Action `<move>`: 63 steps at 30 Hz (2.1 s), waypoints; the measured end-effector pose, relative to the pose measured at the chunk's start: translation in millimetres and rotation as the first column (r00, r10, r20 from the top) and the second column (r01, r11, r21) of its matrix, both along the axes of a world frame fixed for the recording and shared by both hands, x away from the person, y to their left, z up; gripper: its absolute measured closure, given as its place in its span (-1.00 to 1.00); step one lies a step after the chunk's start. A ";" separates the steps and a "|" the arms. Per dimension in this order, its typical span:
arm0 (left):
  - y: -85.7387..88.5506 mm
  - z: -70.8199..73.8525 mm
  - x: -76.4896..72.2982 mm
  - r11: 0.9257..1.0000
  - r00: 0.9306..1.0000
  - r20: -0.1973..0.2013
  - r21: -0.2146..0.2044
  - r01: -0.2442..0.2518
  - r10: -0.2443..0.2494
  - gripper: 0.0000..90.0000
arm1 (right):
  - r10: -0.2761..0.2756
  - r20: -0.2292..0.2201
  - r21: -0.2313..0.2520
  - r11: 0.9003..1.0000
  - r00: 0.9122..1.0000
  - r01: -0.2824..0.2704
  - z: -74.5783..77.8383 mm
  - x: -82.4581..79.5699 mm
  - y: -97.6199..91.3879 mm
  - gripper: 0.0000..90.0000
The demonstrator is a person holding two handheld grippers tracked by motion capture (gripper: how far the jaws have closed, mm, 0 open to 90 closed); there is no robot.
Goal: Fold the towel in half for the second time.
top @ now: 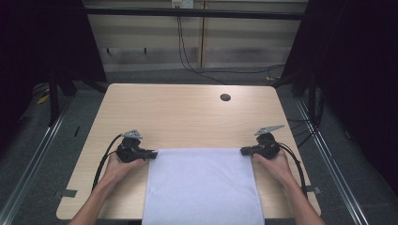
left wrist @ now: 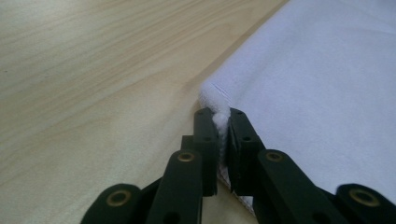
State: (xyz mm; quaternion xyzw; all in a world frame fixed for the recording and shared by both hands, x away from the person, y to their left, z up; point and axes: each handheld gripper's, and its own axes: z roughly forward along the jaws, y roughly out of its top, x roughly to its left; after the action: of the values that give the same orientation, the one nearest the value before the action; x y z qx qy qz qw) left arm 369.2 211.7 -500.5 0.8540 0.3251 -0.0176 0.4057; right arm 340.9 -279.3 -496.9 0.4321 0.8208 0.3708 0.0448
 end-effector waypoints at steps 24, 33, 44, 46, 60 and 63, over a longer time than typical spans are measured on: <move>6.5 80.1 33.6 0.993 0.987 0.141 -0.099 -0.059 0.073 0.91 | -0.084 0.197 0.174 0.984 0.977 0.050 84.3 38.2 -5.6 0.92; 8.3 118.3 56.4 0.985 0.970 0.210 -0.143 -0.094 0.123 0.91 | -0.121 0.249 0.210 0.975 0.961 0.069 120.3 55.1 -16.0 0.92; 4.3 166.1 54.7 0.981 0.940 0.312 -0.175 -0.085 0.137 0.92 | -0.153 0.307 0.247 0.966 0.939 0.077 155.9 64.3 -24.5 0.92; 4.6 166.8 46.4 0.981 0.939 0.319 -0.180 -0.070 0.125 0.92 | -0.141 0.318 0.238 0.969 0.937 0.065 158.0 59.3 -24.1 0.92; 15.7 103.5 -19.6 0.979 0.963 0.265 -0.204 0.004 0.051 0.91 | 0.018 0.303 0.184 0.980 0.953 -0.077 113.1 -16.6 -20.4 0.92; 15.0 92.2 -41.2 0.982 0.965 0.260 -0.186 0.030 0.020 0.91 | 0.044 0.276 0.165 0.982 0.960 -0.093 97.5 -32.9 -18.9 0.92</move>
State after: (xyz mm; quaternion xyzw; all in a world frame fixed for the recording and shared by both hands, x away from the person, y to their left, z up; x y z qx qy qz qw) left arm 328.0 226.6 -408.3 0.8076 0.2634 0.0633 0.5238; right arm 308.0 -298.2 -399.4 0.3509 0.7854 0.4989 0.1052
